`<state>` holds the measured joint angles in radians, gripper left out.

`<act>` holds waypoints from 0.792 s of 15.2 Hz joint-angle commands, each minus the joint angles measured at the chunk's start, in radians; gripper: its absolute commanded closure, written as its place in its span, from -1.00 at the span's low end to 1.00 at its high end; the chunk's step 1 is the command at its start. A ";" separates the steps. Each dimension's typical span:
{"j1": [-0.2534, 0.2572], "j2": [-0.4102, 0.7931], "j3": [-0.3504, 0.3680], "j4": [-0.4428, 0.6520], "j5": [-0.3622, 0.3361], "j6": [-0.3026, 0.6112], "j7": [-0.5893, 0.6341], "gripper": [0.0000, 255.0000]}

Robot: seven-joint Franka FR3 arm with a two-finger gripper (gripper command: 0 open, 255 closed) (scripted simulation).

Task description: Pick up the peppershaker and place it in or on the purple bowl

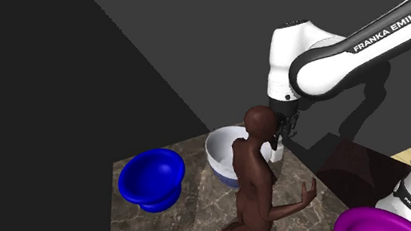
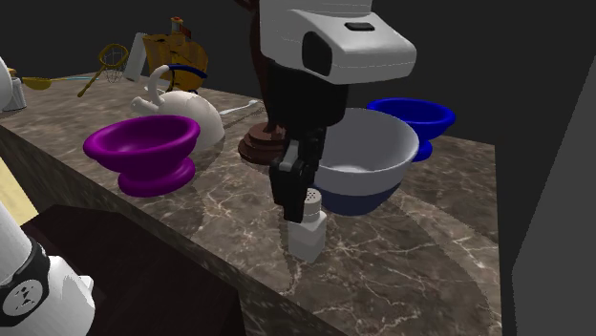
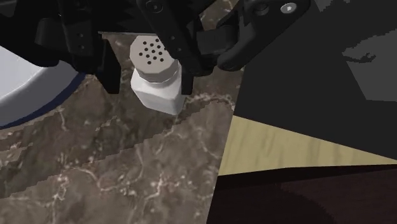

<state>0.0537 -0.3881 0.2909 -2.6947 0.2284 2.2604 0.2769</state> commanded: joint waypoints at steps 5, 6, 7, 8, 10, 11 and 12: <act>0.001 -0.051 -0.010 0.030 -0.005 -0.099 0.005 1.00; 0.001 -0.060 -0.012 0.037 -0.006 -0.116 0.005 1.00; 0.001 -0.068 -0.014 0.045 -0.007 -0.132 0.006 1.00; 0.001 -0.077 -0.016 0.053 -0.008 -0.148 0.007 1.00; 0.000 -0.092 -0.020 0.070 -0.010 -0.180 0.008 1.00; 0.000 -0.099 -0.022 0.078 -0.012 -0.196 0.009 1.00; 0.000 -0.106 -0.024 0.087 -0.013 -0.212 0.009 1.00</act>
<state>0.0553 -0.4884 0.2700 -2.6164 0.2181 2.0642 0.2876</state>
